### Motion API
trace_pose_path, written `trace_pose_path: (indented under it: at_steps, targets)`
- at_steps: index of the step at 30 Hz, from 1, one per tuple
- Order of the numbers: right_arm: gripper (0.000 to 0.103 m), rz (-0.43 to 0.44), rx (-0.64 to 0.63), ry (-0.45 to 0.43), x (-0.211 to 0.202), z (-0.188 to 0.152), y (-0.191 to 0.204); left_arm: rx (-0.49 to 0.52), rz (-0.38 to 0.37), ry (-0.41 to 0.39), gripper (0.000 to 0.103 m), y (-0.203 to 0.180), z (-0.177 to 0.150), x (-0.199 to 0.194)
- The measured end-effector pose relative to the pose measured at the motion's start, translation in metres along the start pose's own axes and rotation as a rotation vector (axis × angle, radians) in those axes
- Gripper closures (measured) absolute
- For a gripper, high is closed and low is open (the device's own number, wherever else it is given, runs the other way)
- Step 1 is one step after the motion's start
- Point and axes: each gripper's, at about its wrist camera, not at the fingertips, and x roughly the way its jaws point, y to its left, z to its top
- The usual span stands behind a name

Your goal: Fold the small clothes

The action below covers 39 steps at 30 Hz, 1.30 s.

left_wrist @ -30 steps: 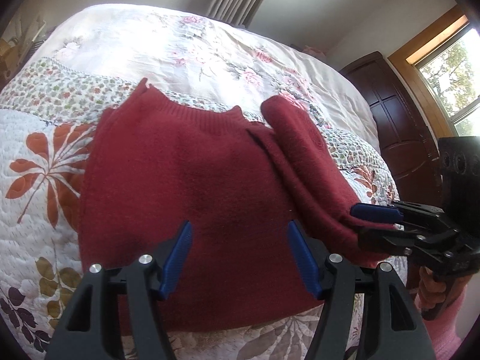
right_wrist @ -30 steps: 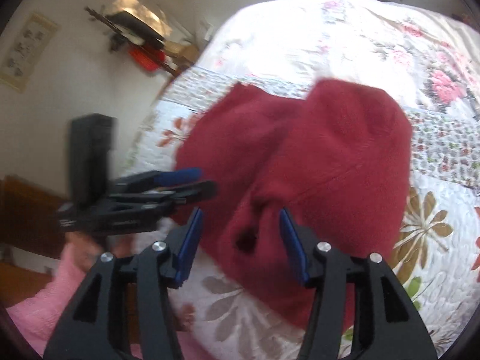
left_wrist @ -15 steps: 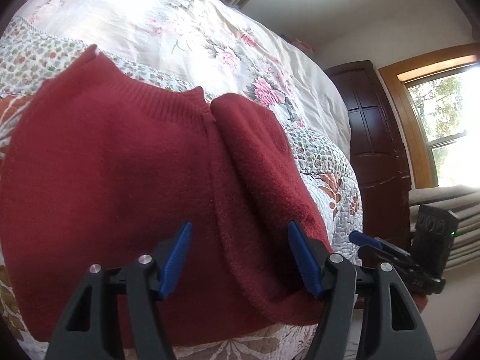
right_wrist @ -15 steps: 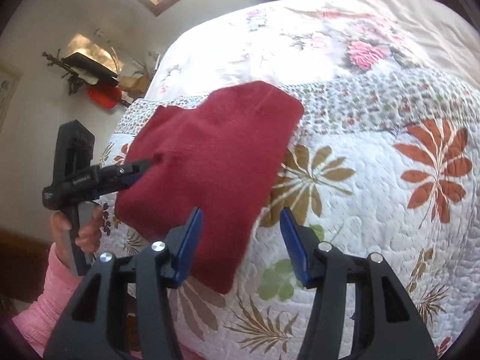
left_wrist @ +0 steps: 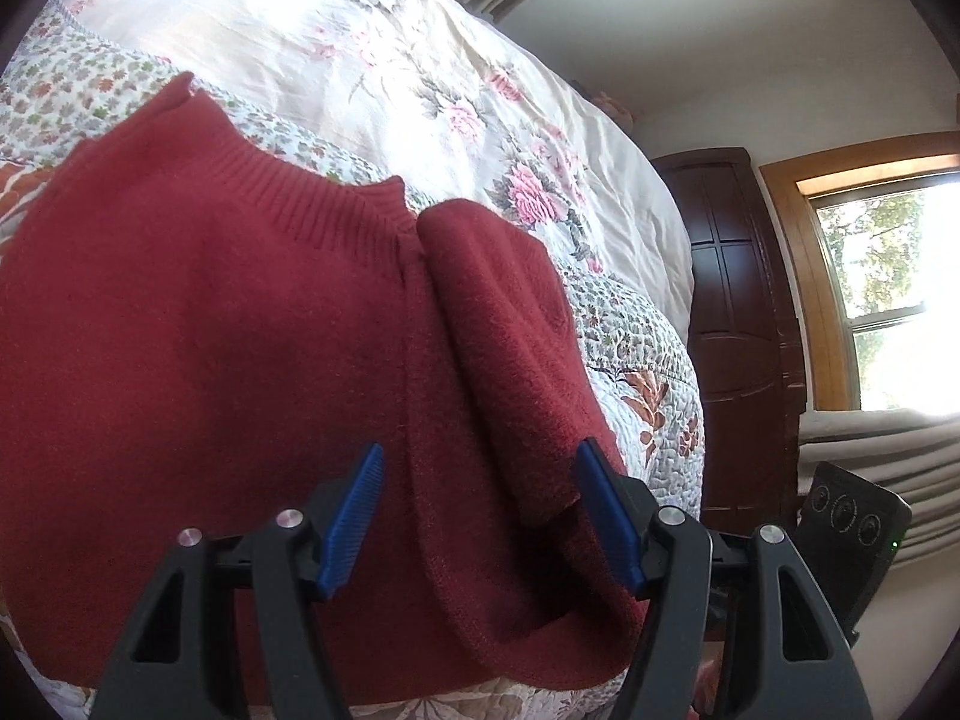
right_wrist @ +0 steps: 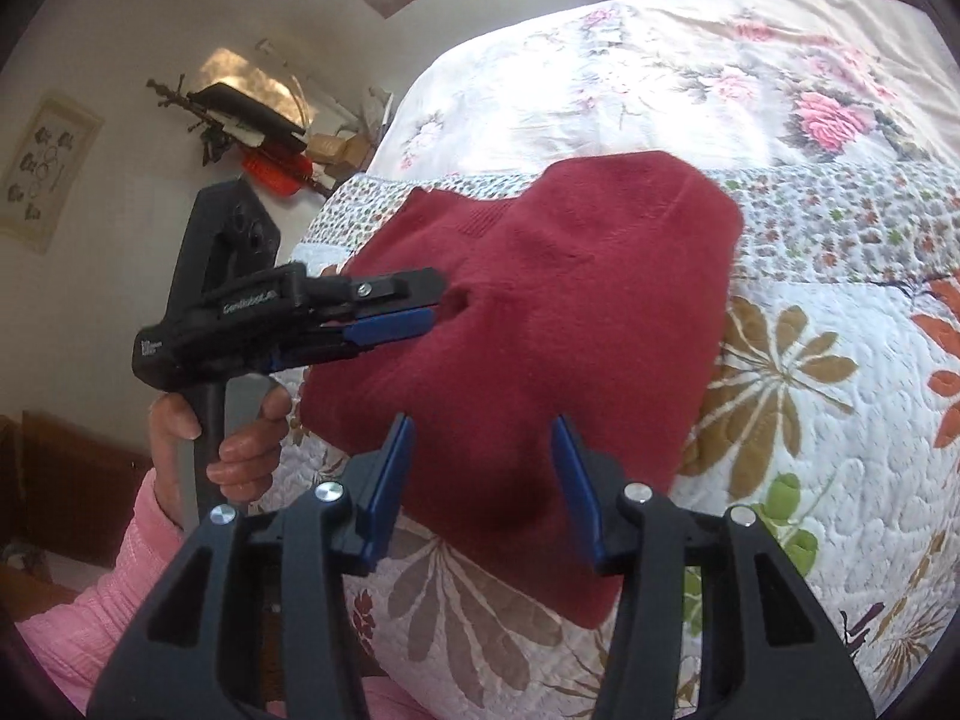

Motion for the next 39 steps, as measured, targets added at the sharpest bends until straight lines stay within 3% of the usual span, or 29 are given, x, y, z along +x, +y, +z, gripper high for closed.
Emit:
trace_pose_path:
  at_steps: [5, 8, 14, 18, 25, 30, 39]
  targets:
    - [0.055, -0.024, -0.08, 0.131, 0.047, -0.013, 0.028, -0.003, 0.001, -0.009, 0.037, -0.001, 0.008, 0.003]
    - [0.054, -0.059, -0.106, 0.157, 0.065, -0.024, 0.033, -0.004, -0.009, -0.009, 0.037, -0.001, 0.01, 0.006]
    - [0.054, 0.017, -0.038, 0.121, 0.041, -0.022, 0.021, 0.034, 0.043, 0.049, 0.035, -0.005, 0.011, 0.026]
    - [0.054, -0.027, -0.031, 0.09, 0.014, -0.026, 0.011, 0.049, 0.048, 0.049, 0.035, -0.009, 0.011, 0.028]
    - [0.05, -0.158, 0.077, 0.006, -0.029, -0.033, -0.041, 0.069, 0.051, 0.05, 0.057, -0.018, 0.013, 0.032]
    - [0.05, -0.161, 0.146, -0.006, -0.035, -0.05, -0.07, 0.07, 0.074, 0.031, 0.085, -0.021, 0.012, 0.034]
    - [0.05, -0.142, 0.182, -0.014, -0.037, -0.058, -0.083, 0.062, 0.01, -0.066, 0.09, -0.028, 0.001, 0.002]
